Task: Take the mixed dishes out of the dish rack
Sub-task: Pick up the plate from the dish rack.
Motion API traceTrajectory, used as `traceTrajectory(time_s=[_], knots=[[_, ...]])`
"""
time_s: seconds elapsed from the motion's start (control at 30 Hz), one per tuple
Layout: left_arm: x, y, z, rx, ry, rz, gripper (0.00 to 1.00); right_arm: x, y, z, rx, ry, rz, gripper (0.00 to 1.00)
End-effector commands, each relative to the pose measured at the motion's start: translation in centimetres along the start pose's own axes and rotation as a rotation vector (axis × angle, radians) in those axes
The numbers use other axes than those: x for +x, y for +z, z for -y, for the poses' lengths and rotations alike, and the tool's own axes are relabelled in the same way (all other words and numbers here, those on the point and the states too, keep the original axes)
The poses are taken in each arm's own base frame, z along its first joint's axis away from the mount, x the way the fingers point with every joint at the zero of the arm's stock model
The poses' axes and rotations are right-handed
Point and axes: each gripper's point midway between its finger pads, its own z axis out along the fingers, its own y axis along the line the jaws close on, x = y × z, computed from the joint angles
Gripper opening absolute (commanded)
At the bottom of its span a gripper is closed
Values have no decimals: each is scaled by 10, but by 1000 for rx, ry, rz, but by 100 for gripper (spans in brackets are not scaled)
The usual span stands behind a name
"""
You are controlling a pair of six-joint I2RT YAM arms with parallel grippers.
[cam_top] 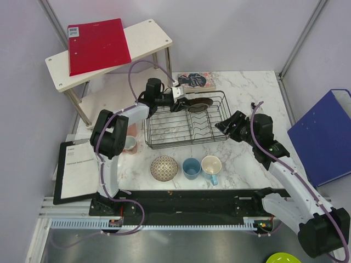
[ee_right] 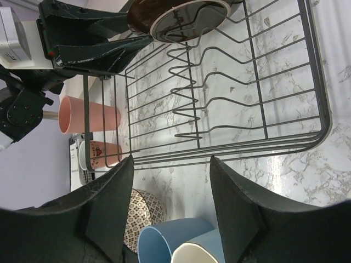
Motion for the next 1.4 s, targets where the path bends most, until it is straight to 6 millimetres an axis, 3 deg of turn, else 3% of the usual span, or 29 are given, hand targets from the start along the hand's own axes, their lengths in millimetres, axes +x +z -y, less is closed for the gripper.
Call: traceTrajectory(time_s=[0.0, 0.17, 0.47, 0.7, 1.03, 1.37], knots=[[3, 4, 3, 32, -18, 15, 40, -2, 3, -5, -30, -1, 8, 64], [2, 6, 2, 50, -27, 13, 32, 0, 5, -4, -31, 1, -2, 64], [1, 6, 3, 65, -25, 5, 2, 4, 8, -2, -33, 7, -13, 64], [-13, 2, 3, 83, -18, 28, 2, 5, 9, -2, -40, 11, -15, 64], [-52, -7, -13, 93, 2, 97, 2, 4, 6, -5, -51, 6, -9, 63], [-76, -16, -30, 90, -1, 184, 2, 13, 15, 23, 40, -7, -16, 63]])
